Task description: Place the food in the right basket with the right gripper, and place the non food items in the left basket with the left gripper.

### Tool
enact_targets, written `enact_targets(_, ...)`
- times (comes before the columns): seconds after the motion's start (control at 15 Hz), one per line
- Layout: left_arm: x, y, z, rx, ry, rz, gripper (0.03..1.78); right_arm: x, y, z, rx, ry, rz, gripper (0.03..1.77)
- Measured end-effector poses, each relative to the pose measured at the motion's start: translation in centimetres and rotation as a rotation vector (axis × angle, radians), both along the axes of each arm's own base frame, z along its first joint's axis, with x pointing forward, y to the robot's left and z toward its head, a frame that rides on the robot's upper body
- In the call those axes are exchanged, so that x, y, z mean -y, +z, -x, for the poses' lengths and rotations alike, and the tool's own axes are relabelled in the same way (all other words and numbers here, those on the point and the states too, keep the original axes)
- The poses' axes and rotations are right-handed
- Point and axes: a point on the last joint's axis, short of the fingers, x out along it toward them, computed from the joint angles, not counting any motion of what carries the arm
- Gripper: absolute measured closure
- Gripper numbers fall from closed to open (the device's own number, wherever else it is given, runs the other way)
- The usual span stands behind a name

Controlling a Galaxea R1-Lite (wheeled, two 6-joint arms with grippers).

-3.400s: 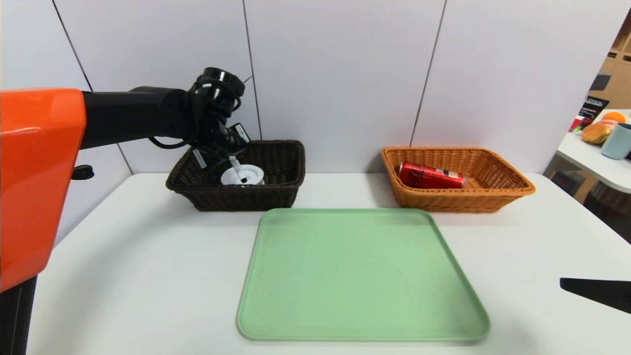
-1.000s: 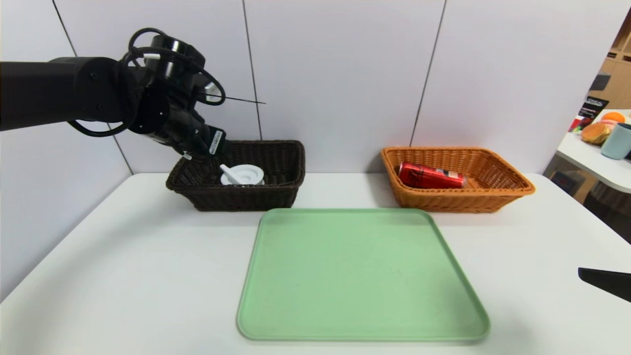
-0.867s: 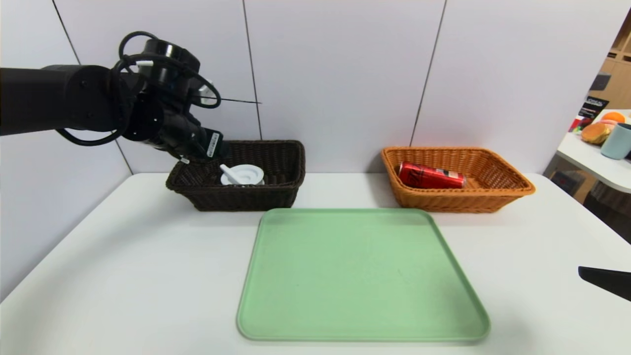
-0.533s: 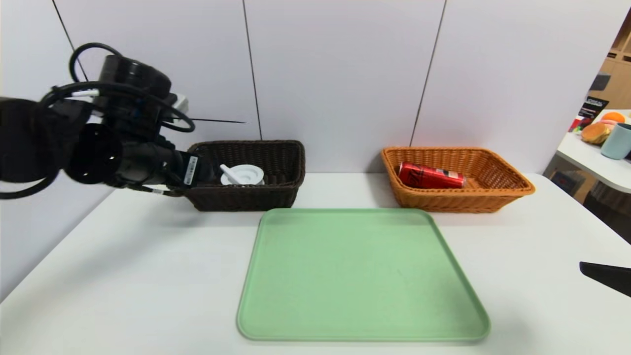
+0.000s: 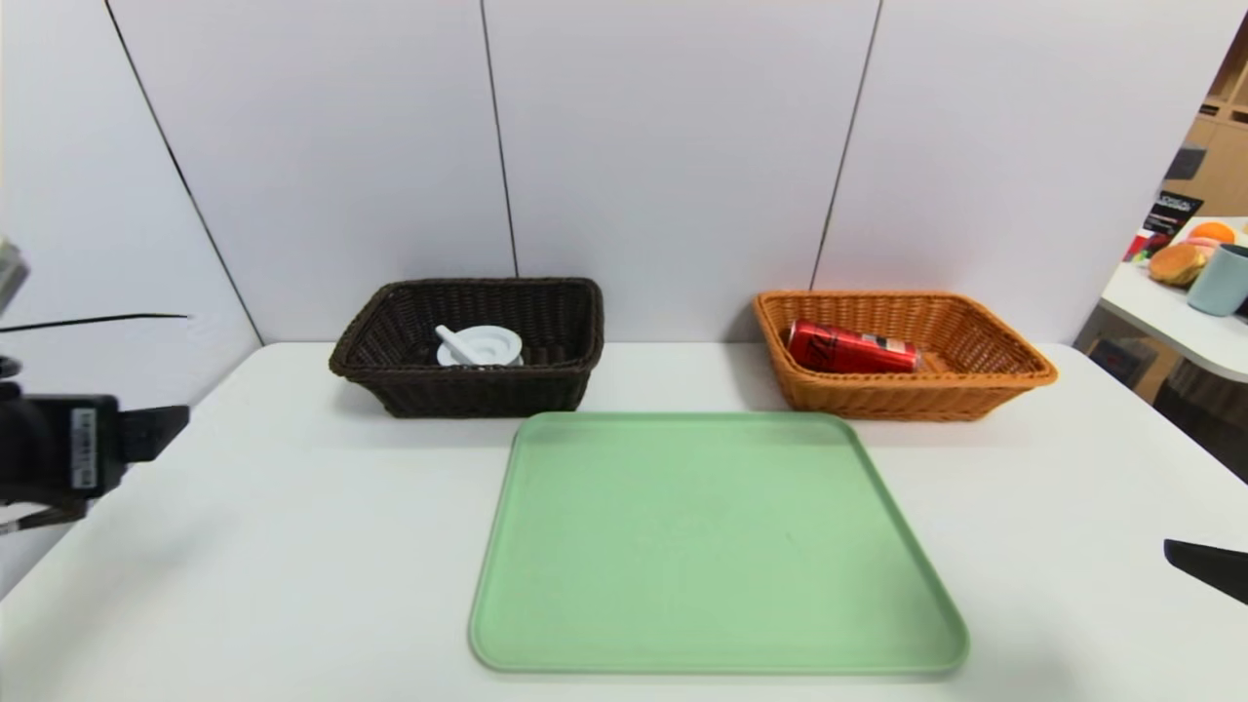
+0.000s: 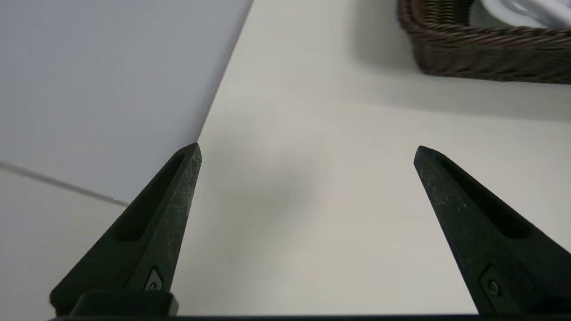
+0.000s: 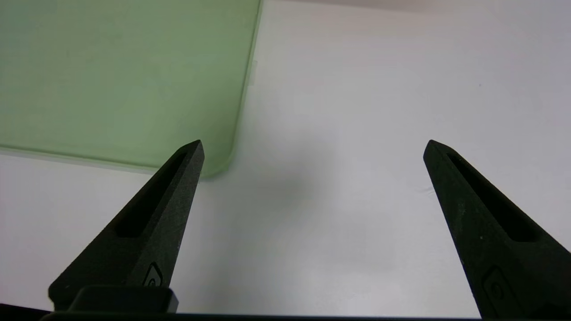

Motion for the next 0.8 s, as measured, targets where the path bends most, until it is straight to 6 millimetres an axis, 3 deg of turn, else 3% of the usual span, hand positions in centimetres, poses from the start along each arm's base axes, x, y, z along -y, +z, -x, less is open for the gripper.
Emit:
enact_targets(0.33, -1.9, -2.9, 7.6, 0.147, 0.098, 0.000, 0.12, 0.5, -1.3, 3.4, 0.068, -0.047, 0.000, 0.10)
enact_targets(0.53, -2.0, -5.3, 11.9, 0.234, 0.055, -0.027, 0.12, 0.7, -2.7, 6.3, 0.141, -0.076, 0.009, 0.10)
enact_targets(0.8, -2.0, -8.8, 15.4, 0.249, 0.004, -0.040, 0.12, 0.9, -4.3, 9.5, 0.257, -0.101, 0.011, 0.10)
